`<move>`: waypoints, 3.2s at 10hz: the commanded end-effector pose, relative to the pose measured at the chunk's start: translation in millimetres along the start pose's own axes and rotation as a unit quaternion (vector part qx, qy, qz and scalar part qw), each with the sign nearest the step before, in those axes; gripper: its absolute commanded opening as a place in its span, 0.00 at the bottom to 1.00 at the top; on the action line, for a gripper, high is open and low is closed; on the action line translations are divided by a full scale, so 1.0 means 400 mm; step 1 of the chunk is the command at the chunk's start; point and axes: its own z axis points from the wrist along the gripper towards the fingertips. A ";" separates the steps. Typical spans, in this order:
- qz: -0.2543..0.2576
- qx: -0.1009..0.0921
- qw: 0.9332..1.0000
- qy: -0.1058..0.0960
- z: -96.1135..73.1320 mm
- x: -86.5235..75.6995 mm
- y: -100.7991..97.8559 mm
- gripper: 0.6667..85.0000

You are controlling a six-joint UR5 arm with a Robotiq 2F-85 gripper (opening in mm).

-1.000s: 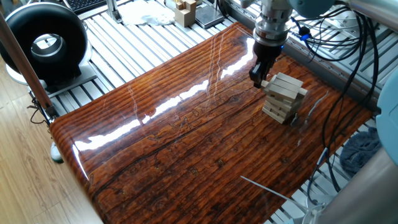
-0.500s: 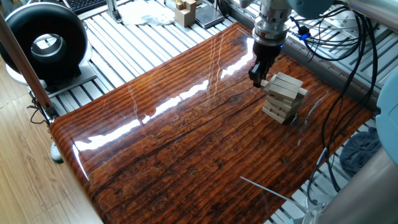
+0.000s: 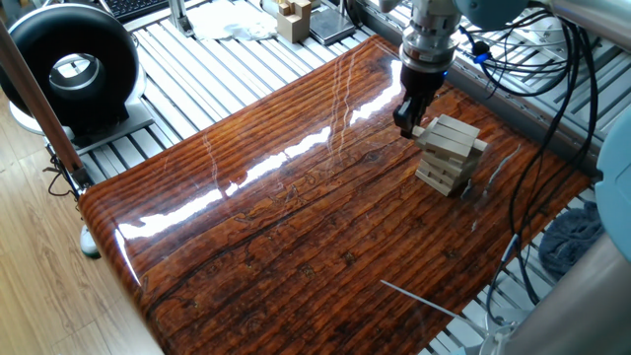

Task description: Play Jenga

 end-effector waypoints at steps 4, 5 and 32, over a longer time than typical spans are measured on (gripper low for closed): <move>0.004 -0.003 1.000 -0.006 -0.004 -0.012 0.004 0.14; 0.004 -0.003 1.000 -0.006 -0.004 -0.012 0.004 0.13; -0.005 -0.019 1.000 0.003 0.001 0.041 0.012 0.23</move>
